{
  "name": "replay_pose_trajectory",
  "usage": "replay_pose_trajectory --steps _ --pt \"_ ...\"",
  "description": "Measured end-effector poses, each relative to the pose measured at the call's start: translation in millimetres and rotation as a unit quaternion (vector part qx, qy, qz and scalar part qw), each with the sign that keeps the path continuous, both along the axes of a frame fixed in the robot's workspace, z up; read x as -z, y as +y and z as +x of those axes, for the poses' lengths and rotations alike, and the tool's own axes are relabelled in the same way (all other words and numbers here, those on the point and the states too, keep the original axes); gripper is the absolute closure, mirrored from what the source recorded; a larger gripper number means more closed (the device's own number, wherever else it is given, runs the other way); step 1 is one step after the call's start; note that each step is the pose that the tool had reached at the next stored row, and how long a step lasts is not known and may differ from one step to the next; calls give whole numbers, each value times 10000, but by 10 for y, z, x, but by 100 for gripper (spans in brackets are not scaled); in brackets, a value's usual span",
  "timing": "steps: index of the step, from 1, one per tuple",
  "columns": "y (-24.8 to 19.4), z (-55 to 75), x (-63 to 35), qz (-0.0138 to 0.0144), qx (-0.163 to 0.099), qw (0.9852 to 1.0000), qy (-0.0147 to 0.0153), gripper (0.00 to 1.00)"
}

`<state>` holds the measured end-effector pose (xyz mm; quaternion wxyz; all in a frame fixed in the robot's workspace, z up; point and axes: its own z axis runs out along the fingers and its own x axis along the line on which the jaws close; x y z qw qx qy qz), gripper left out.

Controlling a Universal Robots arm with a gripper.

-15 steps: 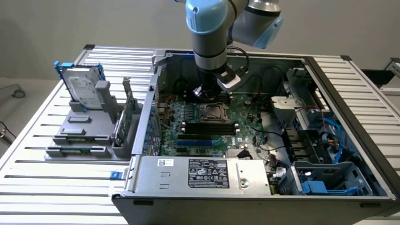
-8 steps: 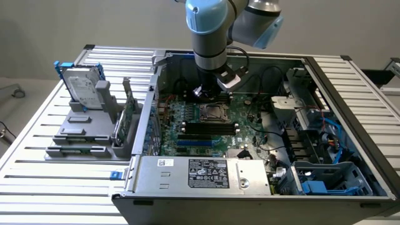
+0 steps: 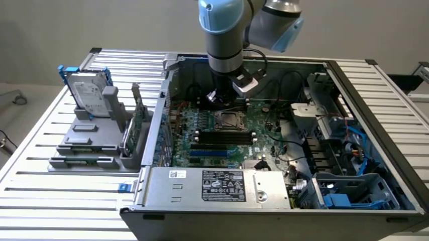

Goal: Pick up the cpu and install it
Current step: 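Install the first cpu locking lever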

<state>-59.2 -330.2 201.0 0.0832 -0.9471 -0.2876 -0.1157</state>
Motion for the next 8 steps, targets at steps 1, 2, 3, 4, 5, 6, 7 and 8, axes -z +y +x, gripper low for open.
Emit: replay_pose_trajectory --steps 1,2,3,4,5,6,7,8 --pt "1 -8 -9 0 0 10000 0 89" --pt "1 -16 -17 0 0 10000 0 89" --pt "1 -27 -27 0 0 10000 0 89" --pt "2 -38 -37 0 0 10000 0 89" --pt "2 -49 -47 0 1 10000 0 89" --pt "3 -60 -55 0 2 10000 0 89" --pt "3 -74 -63 0 2 10000 0 89" --pt "3 -89 -68 0 2 10000 0 89"
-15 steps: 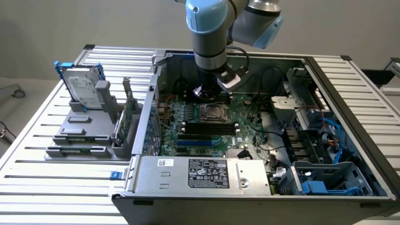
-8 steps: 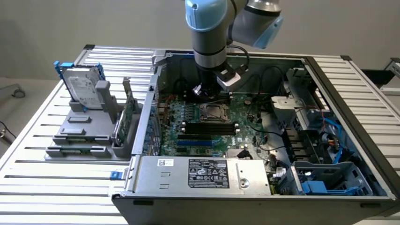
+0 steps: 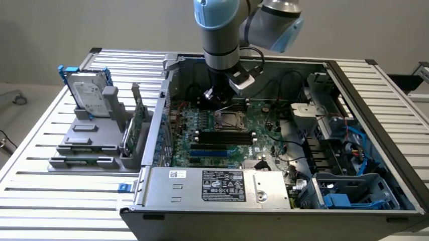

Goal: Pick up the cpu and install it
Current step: 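Install the first cpu locking lever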

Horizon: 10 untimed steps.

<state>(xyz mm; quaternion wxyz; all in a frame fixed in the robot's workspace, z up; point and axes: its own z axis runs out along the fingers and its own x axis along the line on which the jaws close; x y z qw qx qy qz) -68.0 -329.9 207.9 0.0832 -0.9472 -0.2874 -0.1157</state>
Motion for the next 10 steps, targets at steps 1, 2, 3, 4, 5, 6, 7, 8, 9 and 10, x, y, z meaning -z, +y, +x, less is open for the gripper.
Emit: replay_pose_trajectory --steps 1,2,3,4,5,6,7,8,9,10 --pt "0 -16 -5 1 0 10000 0 89" --pt "0 -33 -11 0 0 10000 -1 89" --pt "0 -48 -16 0 0 10000 0 89" --pt "0 -63 -20 -1 0 10000 0 89" --pt "0 -78 -23 -1 0 10000 1 89" --pt "0 -90 -24 -1 0 10000 1 89" --pt "0 -103 -25 -1 1 10000 1 89" --pt "0 -115 -26 -1 2 10000 0 89" --pt "0 -128 -26 -1 2 10000 0 89" --pt "0 -140 -27 -1 2 10000 0 89"
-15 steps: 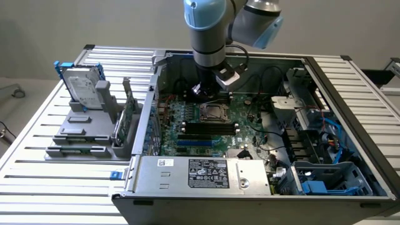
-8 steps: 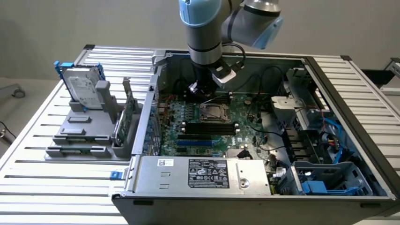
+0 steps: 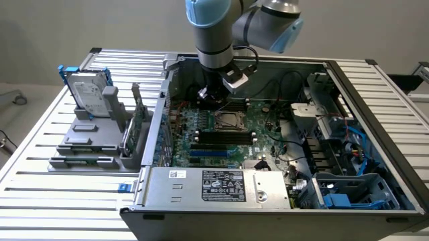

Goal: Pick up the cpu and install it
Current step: 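Install the first cpu locking lever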

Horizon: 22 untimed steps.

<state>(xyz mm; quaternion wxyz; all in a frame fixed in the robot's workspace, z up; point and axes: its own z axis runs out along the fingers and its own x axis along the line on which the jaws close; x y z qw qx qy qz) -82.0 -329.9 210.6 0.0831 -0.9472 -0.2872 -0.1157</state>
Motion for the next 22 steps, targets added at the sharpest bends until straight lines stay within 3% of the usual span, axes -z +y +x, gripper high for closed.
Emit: replay_pose_trajectory --steps 13,22 --pt "-1 -126 -6 -1 -1 10000 17 89" --pt "-1 -127 6 -25 0 10000 17 89"
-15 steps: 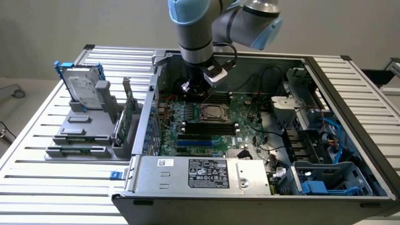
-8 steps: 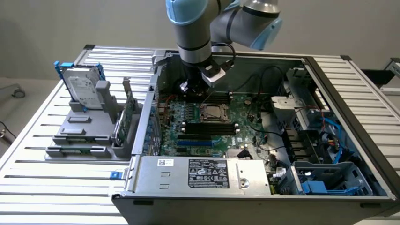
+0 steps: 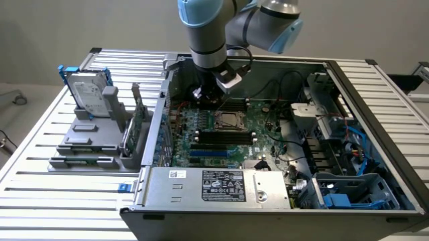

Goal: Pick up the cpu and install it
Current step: 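Install the first cpu locking lever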

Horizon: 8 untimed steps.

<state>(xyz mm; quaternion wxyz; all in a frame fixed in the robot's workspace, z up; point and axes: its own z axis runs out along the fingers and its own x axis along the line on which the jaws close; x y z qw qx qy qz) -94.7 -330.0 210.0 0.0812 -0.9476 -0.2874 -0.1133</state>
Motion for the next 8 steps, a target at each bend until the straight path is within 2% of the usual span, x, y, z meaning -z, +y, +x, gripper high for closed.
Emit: replay_pose_trajectory --steps 8 --pt "-1 19 27 -9 -4 10000 -19 89"
